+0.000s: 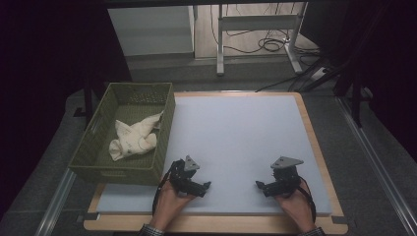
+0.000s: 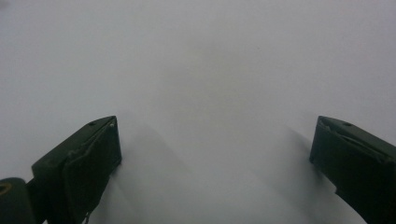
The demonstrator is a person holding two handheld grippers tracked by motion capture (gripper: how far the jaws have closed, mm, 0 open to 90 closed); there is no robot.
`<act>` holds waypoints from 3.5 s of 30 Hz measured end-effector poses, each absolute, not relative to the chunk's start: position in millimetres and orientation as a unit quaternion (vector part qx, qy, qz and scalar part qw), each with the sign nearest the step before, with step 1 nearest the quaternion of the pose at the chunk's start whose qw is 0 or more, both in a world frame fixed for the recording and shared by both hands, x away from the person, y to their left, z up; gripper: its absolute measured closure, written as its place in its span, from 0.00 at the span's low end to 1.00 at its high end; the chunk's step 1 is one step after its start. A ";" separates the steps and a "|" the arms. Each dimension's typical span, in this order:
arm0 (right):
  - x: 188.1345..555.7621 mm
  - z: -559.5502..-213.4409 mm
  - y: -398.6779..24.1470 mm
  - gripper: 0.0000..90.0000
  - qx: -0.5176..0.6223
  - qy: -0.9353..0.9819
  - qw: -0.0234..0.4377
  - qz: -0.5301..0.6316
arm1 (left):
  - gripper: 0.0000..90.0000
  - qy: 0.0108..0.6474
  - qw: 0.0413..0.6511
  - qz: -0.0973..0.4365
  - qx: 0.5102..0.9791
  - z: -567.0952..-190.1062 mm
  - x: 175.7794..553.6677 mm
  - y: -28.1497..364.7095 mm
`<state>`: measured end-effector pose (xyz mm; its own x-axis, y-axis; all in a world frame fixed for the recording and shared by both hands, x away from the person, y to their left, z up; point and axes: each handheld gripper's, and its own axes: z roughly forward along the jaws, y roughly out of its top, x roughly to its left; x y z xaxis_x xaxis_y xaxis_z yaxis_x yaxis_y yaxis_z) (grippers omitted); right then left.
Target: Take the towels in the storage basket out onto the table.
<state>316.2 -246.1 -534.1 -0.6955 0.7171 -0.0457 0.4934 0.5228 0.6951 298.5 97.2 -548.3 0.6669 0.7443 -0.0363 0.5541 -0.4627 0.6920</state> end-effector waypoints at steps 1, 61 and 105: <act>316.2 -534.1 -246.0 0.02 0.353 0.857 0.166 0.337 | 0.00 0.384 0.346 0.137 0.845 -548.2 298.4 97.2; 316.2 -534.3 -246.3 0.02 0.353 0.857 0.166 0.338 | 0.01 0.342 0.335 0.090 0.873 -502.3 329.7 67.8; 316.5 -534.6 -246.3 0.02 0.352 0.856 0.167 0.339 | 0.01 0.376 0.312 0.122 0.864 -392.2 392.1 136.0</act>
